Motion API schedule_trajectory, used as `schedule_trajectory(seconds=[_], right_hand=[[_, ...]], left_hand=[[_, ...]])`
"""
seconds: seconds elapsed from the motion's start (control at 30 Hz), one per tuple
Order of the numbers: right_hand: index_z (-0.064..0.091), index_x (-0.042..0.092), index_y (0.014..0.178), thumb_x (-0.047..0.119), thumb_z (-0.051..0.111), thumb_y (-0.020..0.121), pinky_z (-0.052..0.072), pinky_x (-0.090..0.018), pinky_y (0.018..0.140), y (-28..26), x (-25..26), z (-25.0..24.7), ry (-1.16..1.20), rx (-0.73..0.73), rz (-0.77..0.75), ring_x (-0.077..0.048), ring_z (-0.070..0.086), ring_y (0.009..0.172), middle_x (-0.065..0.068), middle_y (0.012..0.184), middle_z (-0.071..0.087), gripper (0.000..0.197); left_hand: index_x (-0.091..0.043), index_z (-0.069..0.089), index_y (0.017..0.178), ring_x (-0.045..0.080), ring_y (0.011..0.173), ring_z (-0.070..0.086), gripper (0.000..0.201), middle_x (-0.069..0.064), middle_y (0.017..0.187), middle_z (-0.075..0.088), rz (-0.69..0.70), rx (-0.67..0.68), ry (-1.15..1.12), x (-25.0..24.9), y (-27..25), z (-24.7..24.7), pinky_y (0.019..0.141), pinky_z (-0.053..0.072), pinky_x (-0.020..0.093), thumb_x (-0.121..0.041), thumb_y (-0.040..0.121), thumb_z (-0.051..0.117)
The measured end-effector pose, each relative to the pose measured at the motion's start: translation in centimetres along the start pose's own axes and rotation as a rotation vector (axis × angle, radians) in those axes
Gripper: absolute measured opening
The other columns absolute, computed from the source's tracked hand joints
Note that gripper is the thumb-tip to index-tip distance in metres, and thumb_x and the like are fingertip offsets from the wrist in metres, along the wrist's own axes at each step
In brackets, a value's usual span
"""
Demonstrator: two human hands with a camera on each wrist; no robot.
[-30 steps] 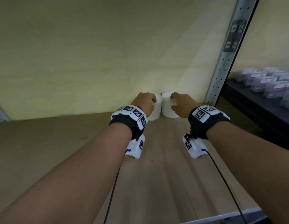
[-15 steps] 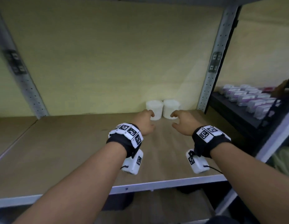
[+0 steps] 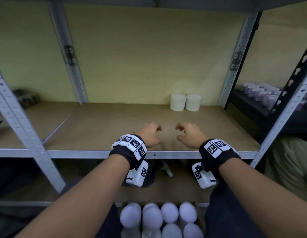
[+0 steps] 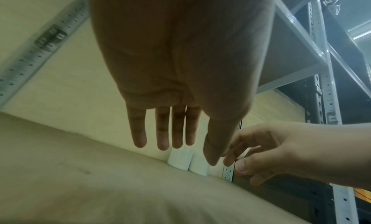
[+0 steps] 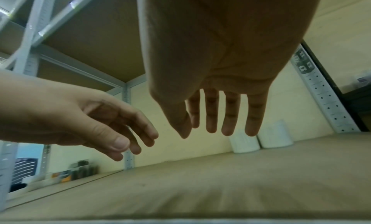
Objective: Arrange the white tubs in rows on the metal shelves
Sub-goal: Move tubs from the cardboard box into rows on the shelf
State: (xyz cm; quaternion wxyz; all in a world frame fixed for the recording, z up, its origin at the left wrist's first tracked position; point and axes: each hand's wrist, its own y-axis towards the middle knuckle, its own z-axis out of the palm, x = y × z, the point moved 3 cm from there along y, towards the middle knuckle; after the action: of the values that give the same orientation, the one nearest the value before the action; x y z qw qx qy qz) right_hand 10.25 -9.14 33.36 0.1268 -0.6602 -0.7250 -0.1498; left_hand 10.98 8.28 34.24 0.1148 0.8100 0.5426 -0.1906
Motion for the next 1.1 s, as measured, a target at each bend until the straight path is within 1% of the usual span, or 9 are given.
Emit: schedule_trajectory(seconds=[0.1, 0.23, 0.37, 0.47, 0.57, 0.7, 0.87, 1.0, 1.1], right_hand=[[0.057, 0.019, 0.122, 0.023, 0.057, 0.087, 0.045, -0.03, 0.093, -1.7, 1.2, 2.3, 0.012, 0.042, -0.016, -0.02, 0.055, 0.107, -0.004, 0.121, 0.058, 0.035], [0.062, 0.016, 0.108, 0.021, 0.057, 0.085, 0.041, -0.024, 0.08, -3.5, 2.0, 6.0, 0.016, 0.107, -0.028, -0.018, 0.052, 0.09, -0.002, 0.098, 0.056, 0.024], [0.064, 0.013, 0.103, 0.02, 0.062, 0.083, 0.041, -0.022, 0.075, -4.5, 2.4, 10.8, 0.042, 0.183, -0.064, -0.015, 0.051, 0.081, 0.001, 0.088, 0.054, 0.021], [0.064, 0.014, 0.105, 0.02, 0.064, 0.081, 0.046, -0.025, 0.082, -4.7, 2.5, 15.3, 0.046, 0.283, -0.073, -0.015, 0.054, 0.084, -0.002, 0.095, 0.059, 0.024], [0.061, 0.017, 0.109, 0.021, 0.064, 0.079, 0.05, -0.031, 0.089, -4.7, 2.3, 19.9, 0.026, 0.404, -0.037, -0.022, 0.06, 0.101, -0.006, 0.11, 0.062, 0.03], [0.056, 0.014, 0.12, 0.018, 0.065, 0.08, 0.044, -0.033, 0.098, -5.2, 1.9, 25.0, -0.017, 0.503, -0.018, -0.028, 0.052, 0.118, -0.011, 0.125, 0.053, 0.042], [0.046, 0.018, 0.131, 0.026, 0.066, 0.077, 0.039, -0.038, 0.105, -6.8, 0.0, 30.1, -0.087, 0.583, -0.01, -0.029, 0.044, 0.127, -0.009, 0.137, 0.047, 0.058], [0.032, 0.027, 0.141, 0.037, 0.075, 0.067, 0.037, -0.042, 0.107, -7.7, -1.6, 33.3, -0.213, 0.682, -0.012, -0.028, 0.038, 0.133, -0.004, 0.144, 0.036, 0.086], [0.022, 0.031, 0.145, 0.036, 0.081, 0.065, 0.036, -0.05, 0.106, -7.9, -2.5, 34.3, -0.223, 0.749, 0.039, -0.035, 0.026, 0.138, -0.003, 0.151, 0.02, 0.1]], left_hand=[[-0.015, 0.05, 0.129, 0.021, 0.118, 0.054, 0.05, 0.003, 0.133, 0.053, -0.036, 0.042, -0.018, 1.7, -2.2, 1.8, 0.096, 0.044, 0.031, -0.028, 0.084, 0.066], [-0.015, 0.053, 0.123, 0.024, 0.11, 0.058, 0.049, 0.005, 0.125, 0.058, -0.111, 0.11, -0.041, 4.5, -4.8, 4.9, 0.097, 0.048, 0.036, -0.028, 0.08, 0.07], [-0.011, 0.054, 0.125, 0.023, 0.112, 0.057, 0.052, 0.007, 0.125, 0.058, -0.166, 0.158, -0.085, 7.6, -7.0, 8.6, 0.097, 0.047, 0.033, -0.025, 0.078, 0.072], [-0.013, 0.053, 0.126, 0.022, 0.113, 0.057, 0.054, 0.007, 0.126, 0.056, -0.232, 0.223, -0.08, 10.0, -8.1, 11.4, 0.095, 0.047, 0.031, -0.024, 0.077, 0.073], [-0.014, 0.054, 0.126, 0.022, 0.116, 0.056, 0.055, 0.007, 0.13, 0.055, -0.316, 0.278, -0.072, 12.5, -9.0, 14.3, 0.097, 0.047, 0.031, -0.02, 0.075, 0.074], [-0.012, 0.047, 0.134, 0.028, 0.121, 0.053, 0.063, 0.011, 0.136, 0.048, -0.421, 0.365, -0.079, 14.5, -9.3, 18.1, 0.097, 0.046, 0.033, -0.022, 0.078, 0.074], [-0.027, 0.04, 0.132, 0.031, 0.114, 0.056, 0.078, 0.007, 0.134, 0.05, -0.466, 0.471, -0.026, 15.7, -9.7, 22.8, 0.091, 0.049, 0.036, -0.036, 0.062, 0.072], [-0.02, 0.048, 0.128, 0.033, 0.126, 0.038, 0.066, 0.009, 0.133, 0.043, -0.398, 0.497, 0.114, 15.4, -9.4, 25.5, 0.103, 0.041, 0.046, -0.032, 0.068, 0.071], [-0.027, 0.036, 0.134, 0.035, 0.134, 0.024, 0.081, 0.006, 0.14, 0.031, -0.409, 0.443, 0.127, 16.0, -9.6, 26.9, 0.106, 0.035, 0.05, -0.032, 0.064, 0.077]])
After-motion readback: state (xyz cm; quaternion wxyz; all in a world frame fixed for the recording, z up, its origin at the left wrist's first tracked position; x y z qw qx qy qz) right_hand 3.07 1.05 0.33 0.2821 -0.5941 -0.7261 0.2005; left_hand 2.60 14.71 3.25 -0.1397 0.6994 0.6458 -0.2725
